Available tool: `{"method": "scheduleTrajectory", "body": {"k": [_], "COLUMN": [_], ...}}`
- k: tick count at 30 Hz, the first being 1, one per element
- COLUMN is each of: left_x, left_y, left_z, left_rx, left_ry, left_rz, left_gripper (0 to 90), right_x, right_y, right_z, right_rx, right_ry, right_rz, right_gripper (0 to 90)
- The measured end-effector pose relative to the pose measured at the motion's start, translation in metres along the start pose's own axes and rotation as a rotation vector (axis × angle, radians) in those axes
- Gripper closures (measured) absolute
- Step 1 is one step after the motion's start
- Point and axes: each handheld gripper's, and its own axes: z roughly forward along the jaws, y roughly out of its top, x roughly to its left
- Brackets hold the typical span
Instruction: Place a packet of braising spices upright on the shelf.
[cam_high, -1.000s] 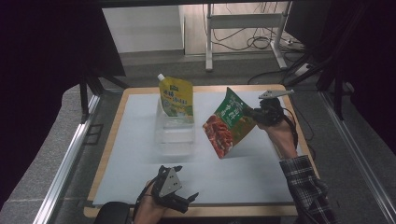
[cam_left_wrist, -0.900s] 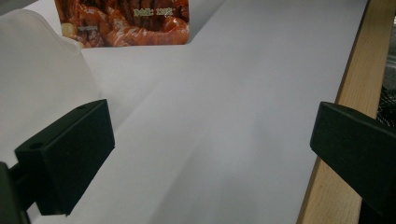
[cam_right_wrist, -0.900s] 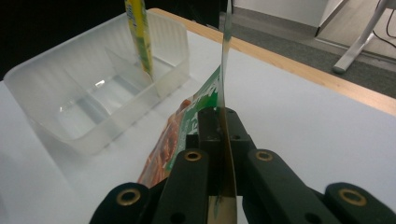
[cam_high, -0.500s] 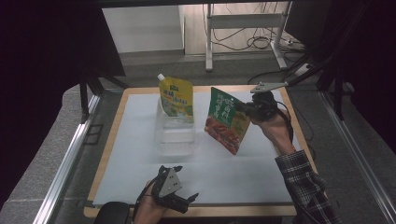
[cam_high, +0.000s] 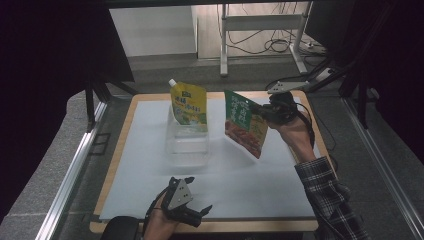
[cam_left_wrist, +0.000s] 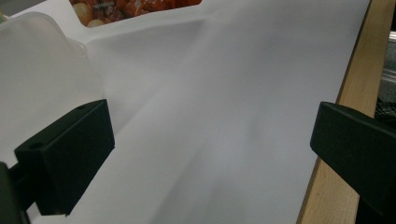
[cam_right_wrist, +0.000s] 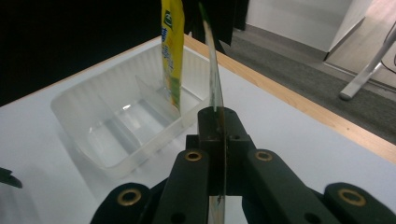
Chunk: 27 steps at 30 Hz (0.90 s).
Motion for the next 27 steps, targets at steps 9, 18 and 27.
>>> {"method": "scheduleTrajectory", "body": {"k": [9,18,27], "left_x": [0.001,0.0,0.0], "left_y": [0.0,0.0,0.0], "left_z": [0.0,0.001,0.0], "left_rx": [-0.006,-0.003,0.0], "left_ry": [-0.004,-0.011,-0.016], "left_rz": [-0.007,-0.009,-0.003], "left_gripper": [0.0,0.0,0.0], "right_x": [0.01,0.015,0.018], "right_y": [0.017,0.034,0.051], "right_z": [0.002,0.007,0.012], "right_rx": [-0.026,-0.042,-0.06], "right_ry": [0.066,0.089,0.117], "right_rz": [-0.018,-0.042,-0.041], "right_gripper": [88.7,88.8,88.7]}}
